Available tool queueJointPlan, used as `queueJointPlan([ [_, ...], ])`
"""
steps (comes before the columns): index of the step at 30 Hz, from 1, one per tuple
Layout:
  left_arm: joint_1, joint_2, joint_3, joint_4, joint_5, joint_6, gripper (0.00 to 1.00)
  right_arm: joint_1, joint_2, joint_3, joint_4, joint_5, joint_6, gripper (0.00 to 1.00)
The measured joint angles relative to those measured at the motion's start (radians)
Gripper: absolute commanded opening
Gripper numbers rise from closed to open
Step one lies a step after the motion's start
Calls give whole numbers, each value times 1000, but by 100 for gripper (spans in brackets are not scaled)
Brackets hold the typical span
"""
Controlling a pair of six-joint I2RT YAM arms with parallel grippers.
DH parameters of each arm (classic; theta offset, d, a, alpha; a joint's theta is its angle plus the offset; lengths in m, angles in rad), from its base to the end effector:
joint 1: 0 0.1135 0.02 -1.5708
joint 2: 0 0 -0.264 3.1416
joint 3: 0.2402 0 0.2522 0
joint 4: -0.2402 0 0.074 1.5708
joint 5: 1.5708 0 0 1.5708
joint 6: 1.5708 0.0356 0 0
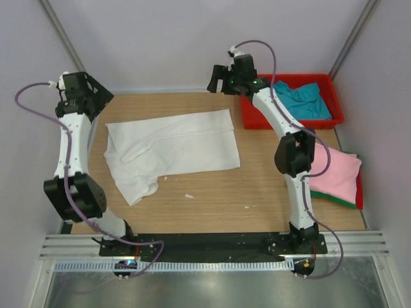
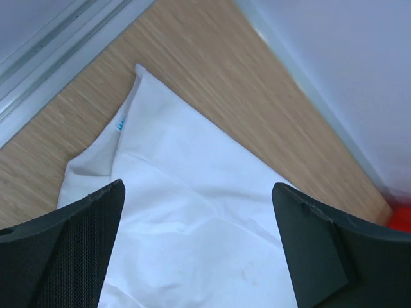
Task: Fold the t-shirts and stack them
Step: Fold the tshirt
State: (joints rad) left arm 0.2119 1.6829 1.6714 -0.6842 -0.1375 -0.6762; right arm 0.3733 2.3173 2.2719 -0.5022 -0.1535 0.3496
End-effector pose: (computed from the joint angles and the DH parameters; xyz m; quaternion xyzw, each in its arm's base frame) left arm 0.3695 0.0845 0.3630 -0.4145 0.8035 -0.0367 0.4257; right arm 0.5008 0.2020 0.2993 -0.0478 0.8689 0.2352 0.4330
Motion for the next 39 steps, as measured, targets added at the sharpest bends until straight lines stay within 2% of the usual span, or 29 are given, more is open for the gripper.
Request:
queueJointPlan([
  [4,0,-241,-143,-2,40,-27,99,4,-207,-93,-4,-10,-45,100],
  [10,0,-466,-410,-105,77,-84,96,6,-532,-418,-2,11,-32,100],
  [13,0,-608,-569,-180,82,-134,94,7,-642,-620,6,13,22,100],
  [19,0,-880,-779,-355,75,-256,92,24,-824,-1056,-13,37,163,100],
  [24,0,-972,-880,-484,51,-348,88,45,-980,-1282,-23,74,278,100],
  [28,0,-977,-997,-503,56,-406,83,47,-1039,-1358,-10,102,341,99],
  [30,0,-976,-1049,-459,66,-430,73,47,-1027,-1360,-5,116,358,98],
  [35,0,-983,-1139,-399,78,-479,58,47,-978,-1359,12,156,374,97],
  [39,0,-977,-1173,-341,60,-501,54,47,-940,-1344,16,163,383,96],
])
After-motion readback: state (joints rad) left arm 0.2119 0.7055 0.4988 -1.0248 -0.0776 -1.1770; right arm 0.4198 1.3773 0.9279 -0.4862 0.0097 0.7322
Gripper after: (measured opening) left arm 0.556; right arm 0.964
